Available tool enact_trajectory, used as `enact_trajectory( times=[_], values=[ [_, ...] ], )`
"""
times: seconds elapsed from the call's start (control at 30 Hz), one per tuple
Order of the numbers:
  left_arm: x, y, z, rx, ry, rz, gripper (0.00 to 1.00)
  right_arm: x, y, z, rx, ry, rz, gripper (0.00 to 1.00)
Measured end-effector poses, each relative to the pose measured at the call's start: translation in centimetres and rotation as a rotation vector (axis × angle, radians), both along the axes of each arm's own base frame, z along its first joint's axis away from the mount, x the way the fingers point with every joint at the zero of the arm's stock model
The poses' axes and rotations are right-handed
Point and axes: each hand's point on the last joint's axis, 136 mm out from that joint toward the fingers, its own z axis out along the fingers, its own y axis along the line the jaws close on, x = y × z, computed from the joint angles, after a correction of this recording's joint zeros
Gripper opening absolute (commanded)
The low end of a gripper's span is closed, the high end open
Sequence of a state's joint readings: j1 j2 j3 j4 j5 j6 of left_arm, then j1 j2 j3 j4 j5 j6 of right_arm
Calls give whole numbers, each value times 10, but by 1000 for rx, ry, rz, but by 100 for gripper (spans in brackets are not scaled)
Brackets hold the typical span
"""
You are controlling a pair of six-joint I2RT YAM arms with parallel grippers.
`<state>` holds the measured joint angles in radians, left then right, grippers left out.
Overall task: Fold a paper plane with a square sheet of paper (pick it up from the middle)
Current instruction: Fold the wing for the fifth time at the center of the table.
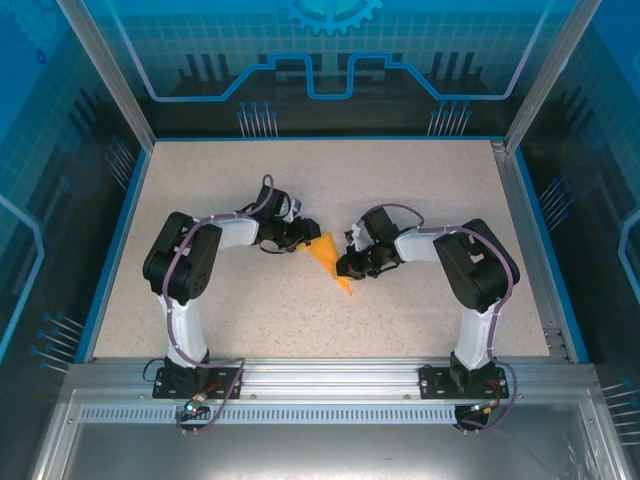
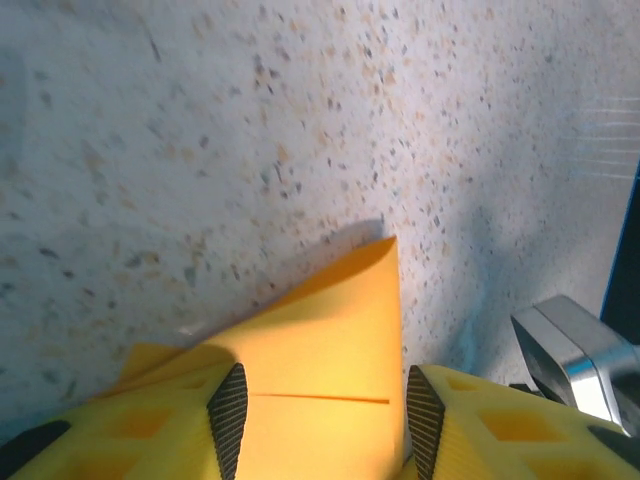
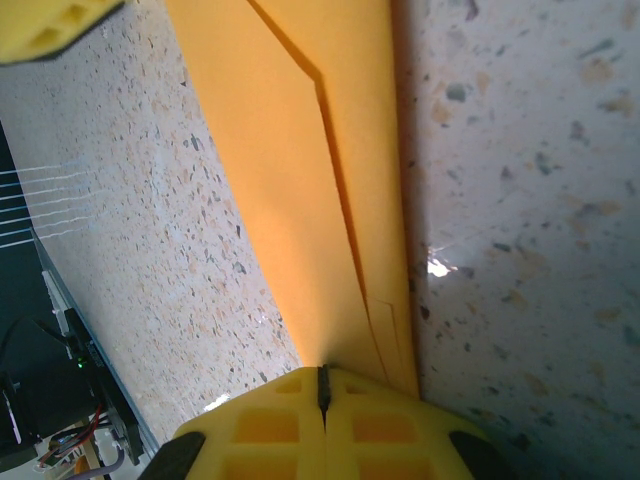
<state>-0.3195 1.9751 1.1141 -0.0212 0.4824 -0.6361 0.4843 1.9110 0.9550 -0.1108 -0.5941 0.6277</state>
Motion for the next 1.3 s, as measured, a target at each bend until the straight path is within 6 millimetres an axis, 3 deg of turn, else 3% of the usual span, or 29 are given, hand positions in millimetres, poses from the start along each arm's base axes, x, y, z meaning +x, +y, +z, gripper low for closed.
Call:
enact_trajectory(
  times=[0.4,0.53,0.63,0.77,0.87,0.93,1.17,1.3],
  values=[
    [16,35,4,102,-20,59,54,0,0,0,0,0,0,3],
    [17,42,28,137,-74,85,53,0,0,0,0,0,0,3],
    [12,29,53,131,-133,59,50,0,0,0,0,0,0,3],
    [-9,-14,69,94,-176,-44,45,0,0,0,-1,0,-1,3],
    [-29,-38,62,69,-157,-112,42,0,0,0,0,0,-1,4],
    [-37,-44,52,53,-126,-130,39,0,0,0,0,0,-1,4],
    [-47,-43,1,54,1,-121,35,1,1,1,2,1,-5,4],
    [-49,-41,-7,63,16,-118,33,1,0,4,-12,-13,-12,5]
  ],
)
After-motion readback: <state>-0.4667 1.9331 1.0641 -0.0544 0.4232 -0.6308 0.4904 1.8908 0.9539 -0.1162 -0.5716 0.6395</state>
